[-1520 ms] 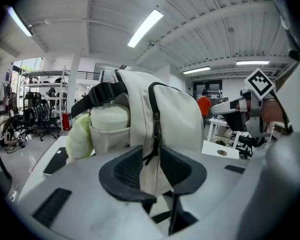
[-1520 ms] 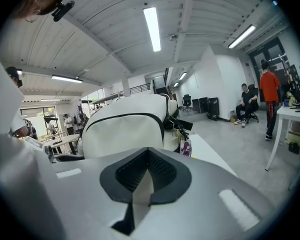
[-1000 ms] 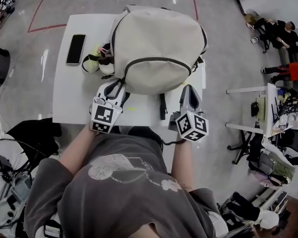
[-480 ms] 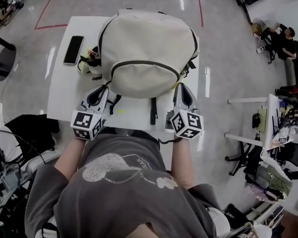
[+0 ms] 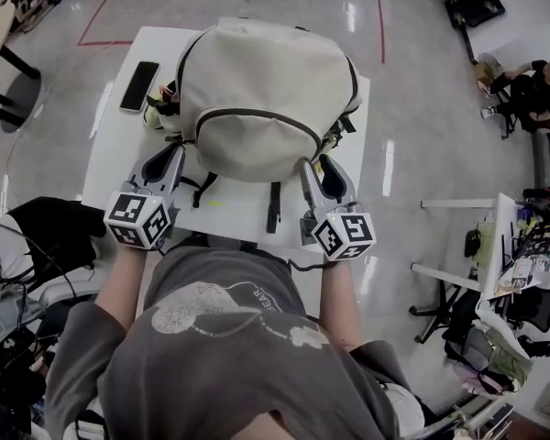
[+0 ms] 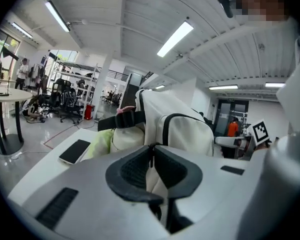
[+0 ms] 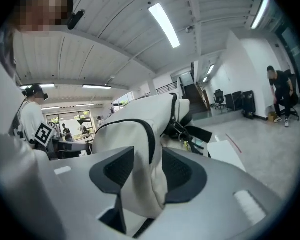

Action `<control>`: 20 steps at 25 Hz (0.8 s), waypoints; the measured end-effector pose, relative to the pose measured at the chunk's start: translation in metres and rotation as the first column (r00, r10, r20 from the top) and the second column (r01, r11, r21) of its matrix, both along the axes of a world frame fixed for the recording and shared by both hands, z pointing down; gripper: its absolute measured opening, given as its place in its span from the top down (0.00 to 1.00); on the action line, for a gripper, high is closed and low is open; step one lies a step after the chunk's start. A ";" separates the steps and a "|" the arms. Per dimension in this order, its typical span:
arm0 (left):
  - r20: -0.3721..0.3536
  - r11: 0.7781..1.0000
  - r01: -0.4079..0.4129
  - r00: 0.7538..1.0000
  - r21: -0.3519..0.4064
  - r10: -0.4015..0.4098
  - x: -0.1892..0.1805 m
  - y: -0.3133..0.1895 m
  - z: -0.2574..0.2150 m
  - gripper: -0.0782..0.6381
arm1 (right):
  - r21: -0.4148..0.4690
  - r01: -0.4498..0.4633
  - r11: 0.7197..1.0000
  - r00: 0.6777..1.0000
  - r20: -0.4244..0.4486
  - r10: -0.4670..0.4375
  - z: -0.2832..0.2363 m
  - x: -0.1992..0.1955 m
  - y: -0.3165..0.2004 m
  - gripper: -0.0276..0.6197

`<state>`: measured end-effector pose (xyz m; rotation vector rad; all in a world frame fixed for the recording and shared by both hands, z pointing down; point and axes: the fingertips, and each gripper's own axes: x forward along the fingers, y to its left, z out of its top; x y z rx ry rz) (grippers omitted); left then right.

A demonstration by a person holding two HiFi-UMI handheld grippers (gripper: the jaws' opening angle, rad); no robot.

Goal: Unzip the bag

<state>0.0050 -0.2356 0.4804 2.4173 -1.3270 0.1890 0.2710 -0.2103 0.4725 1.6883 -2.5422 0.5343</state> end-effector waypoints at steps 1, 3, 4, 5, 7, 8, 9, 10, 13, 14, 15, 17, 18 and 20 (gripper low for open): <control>-0.012 1.000 0.003 1.000 -0.002 -0.003 0.000 0.000 -0.002 0.84 | -0.011 0.020 1.000 1.000 -0.006 -0.020 0.003 -0.003 -0.001 0.67; -0.021 1.000 0.008 1.000 -0.003 -0.008 0.000 0.000 -0.005 0.84 | -0.027 0.044 0.999 0.999 -0.027 -0.045 0.007 -0.006 -0.005 0.66; -0.019 1.000 0.010 1.000 -0.001 -0.010 0.000 0.000 -0.006 0.84 | -0.031 0.051 0.998 0.998 -0.039 -0.052 0.008 -0.007 -0.007 0.66; -0.015 1.000 0.012 1.000 0.003 -0.012 0.001 -0.001 -0.007 0.84 | -0.032 0.056 0.998 0.997 -0.048 -0.058 0.008 -0.007 -0.009 0.66; -0.009 1.000 0.014 1.000 0.012 -0.014 0.002 0.000 -0.010 0.84 | -0.031 0.070 0.997 0.996 -0.061 -0.072 0.008 -0.007 -0.011 0.68; -0.006 1.000 0.014 1.000 0.018 -0.014 0.003 0.000 -0.012 0.84 | -0.027 0.078 0.997 0.994 -0.068 -0.080 0.008 -0.008 -0.011 0.68; -0.001 1.000 0.013 1.000 0.027 -0.013 0.004 0.000 -0.014 0.84 | -0.023 0.087 0.996 0.993 -0.076 -0.088 0.008 -0.010 -0.011 0.69; 0.004 0.999 0.012 1.000 0.035 -0.012 0.006 0.000 -0.016 0.84 | -0.018 0.095 0.995 0.992 -0.085 -0.096 0.008 -0.011 -0.011 0.71; 0.010 0.998 0.015 1.000 0.053 -0.016 0.010 -0.001 -0.022 0.84 | -0.015 0.107 0.994 0.989 -0.101 -0.108 0.008 -0.014 -0.011 0.76; 0.009 0.998 0.019 1.000 0.056 -0.019 0.011 -0.002 -0.024 0.84 | -0.017 0.106 0.994 0.989 -0.102 -0.107 0.009 -0.014 -0.011 0.77; 0.010 0.998 0.021 1.000 0.059 -0.022 0.012 -0.004 -0.026 0.84 | -0.019 0.106 0.994 0.989 -0.101 -0.107 0.009 -0.014 -0.011 0.78; 0.017 0.997 0.023 1.000 0.068 -0.024 0.013 -0.007 -0.028 0.84 | -0.020 0.105 0.994 0.989 -0.098 -0.107 0.009 -0.014 -0.011 0.80; 0.021 0.997 0.023 0.999 0.074 -0.025 0.014 -0.008 -0.030 0.84 | -0.020 0.106 0.994 0.990 -0.096 -0.108 0.008 -0.014 -0.011 0.80; 0.027 0.996 0.026 0.999 0.086 -0.028 0.014 -0.011 -0.034 0.84 | -0.021 0.109 0.994 0.990 -0.092 -0.110 0.007 -0.015 -0.010 0.81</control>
